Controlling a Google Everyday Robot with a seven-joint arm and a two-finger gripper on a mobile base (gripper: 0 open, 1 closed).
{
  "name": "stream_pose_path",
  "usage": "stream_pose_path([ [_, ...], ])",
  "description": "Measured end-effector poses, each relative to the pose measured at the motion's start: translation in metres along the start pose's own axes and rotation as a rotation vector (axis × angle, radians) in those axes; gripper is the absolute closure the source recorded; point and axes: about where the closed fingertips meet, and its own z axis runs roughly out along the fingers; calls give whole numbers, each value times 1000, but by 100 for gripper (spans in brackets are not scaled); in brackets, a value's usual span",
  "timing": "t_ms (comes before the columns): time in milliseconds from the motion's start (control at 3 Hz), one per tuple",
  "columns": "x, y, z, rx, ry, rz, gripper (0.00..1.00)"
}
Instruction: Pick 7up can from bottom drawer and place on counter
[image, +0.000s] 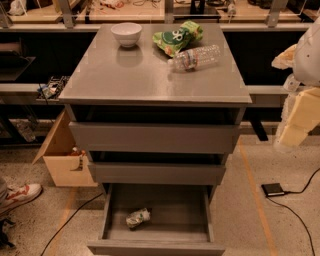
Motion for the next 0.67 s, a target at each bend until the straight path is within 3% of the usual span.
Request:
stream_pose_path([
  [667, -4, 3, 13, -8, -14, -4, 0],
])
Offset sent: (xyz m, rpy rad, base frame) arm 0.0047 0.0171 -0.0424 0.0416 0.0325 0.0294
